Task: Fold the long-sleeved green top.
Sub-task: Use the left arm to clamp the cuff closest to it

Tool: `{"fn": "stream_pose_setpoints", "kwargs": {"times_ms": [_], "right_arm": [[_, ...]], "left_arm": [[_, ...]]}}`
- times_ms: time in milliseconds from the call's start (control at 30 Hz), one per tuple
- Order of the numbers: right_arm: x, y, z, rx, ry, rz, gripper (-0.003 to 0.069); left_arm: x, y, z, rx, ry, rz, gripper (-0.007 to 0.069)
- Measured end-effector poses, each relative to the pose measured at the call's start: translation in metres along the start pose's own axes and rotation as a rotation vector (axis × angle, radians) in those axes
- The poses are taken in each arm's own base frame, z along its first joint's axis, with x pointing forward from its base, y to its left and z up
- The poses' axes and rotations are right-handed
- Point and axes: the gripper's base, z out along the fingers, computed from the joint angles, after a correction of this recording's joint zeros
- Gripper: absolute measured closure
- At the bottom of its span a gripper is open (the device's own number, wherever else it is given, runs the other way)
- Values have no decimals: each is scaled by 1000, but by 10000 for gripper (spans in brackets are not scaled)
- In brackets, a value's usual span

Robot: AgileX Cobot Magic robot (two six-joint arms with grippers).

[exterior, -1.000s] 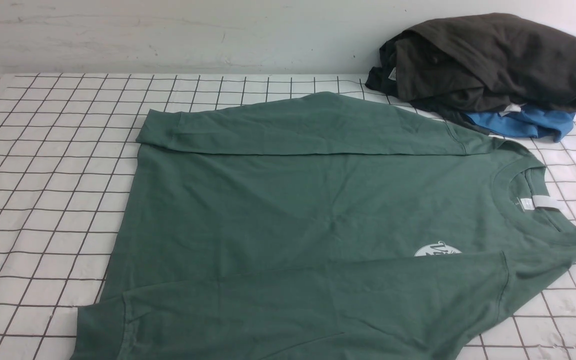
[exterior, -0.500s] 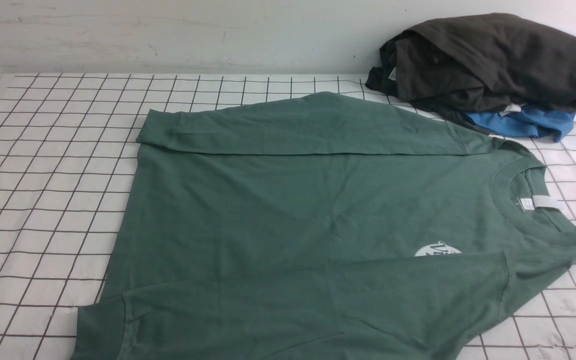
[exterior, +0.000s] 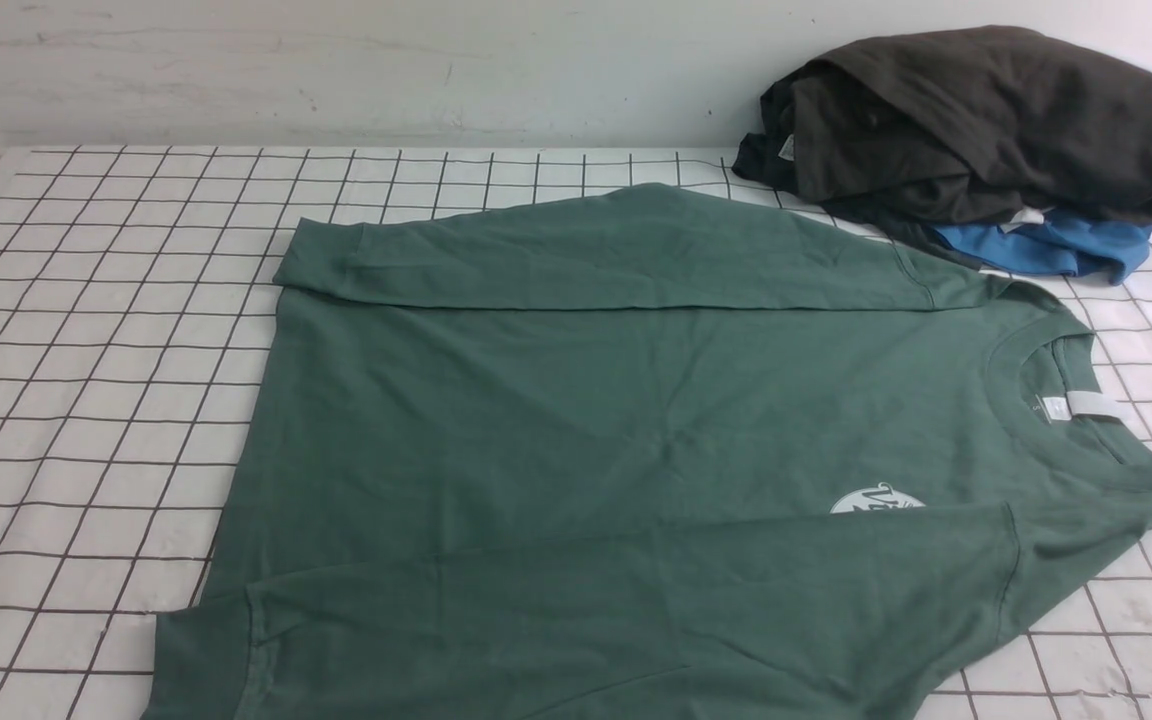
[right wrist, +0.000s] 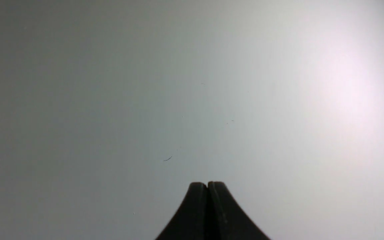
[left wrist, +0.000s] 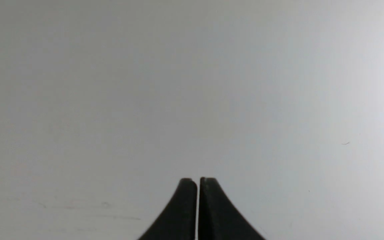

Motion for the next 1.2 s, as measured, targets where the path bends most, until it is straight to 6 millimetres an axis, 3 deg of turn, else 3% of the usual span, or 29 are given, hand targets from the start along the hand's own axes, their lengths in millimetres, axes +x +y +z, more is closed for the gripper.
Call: {"fn": "stream_pose_setpoints", "kwargs": {"times_ms": [133,167,267,333,500,567,633,733,833,967,1000,1033,1200], "right_arm": [[-28,2,32,6,161,-81,671],[-33,1,49,20,275,-106,671],[-30,-2,67,39,407,-114,670],[-10,-7,88,88,687,-77,670],[47,-7,100,98,1278,8,670],[61,-5,100,69,1389,18,670],[85,1,100,-10,1551,73,669],[104,10,105,-119,1609,170,669],[113,17,108,-231,1605,202,669],[114,22,113,-345,1545,183,669],[114,22,113,-346,1542,180,669],[114,23,115,-367,1518,167,669],[115,22,119,-353,1476,144,669]], "left_arm": [[-33,-6,49,7,135,146,629],[-33,-6,68,3,230,162,629],[-18,-4,89,-9,410,155,629],[14,-1,108,-42,737,81,629],[88,-2,110,-62,1329,-85,629],[102,-3,109,-58,1417,-112,629],[135,0,111,-70,1560,-139,629],[169,4,110,-97,1687,-154,594],[196,9,106,-138,1777,-186,508],[216,19,106,-195,1829,-226,333],[216,19,106,-198,1832,-227,333],[221,22,107,-211,1842,-233,268],[233,27,108,-223,1870,-226,220]]}}
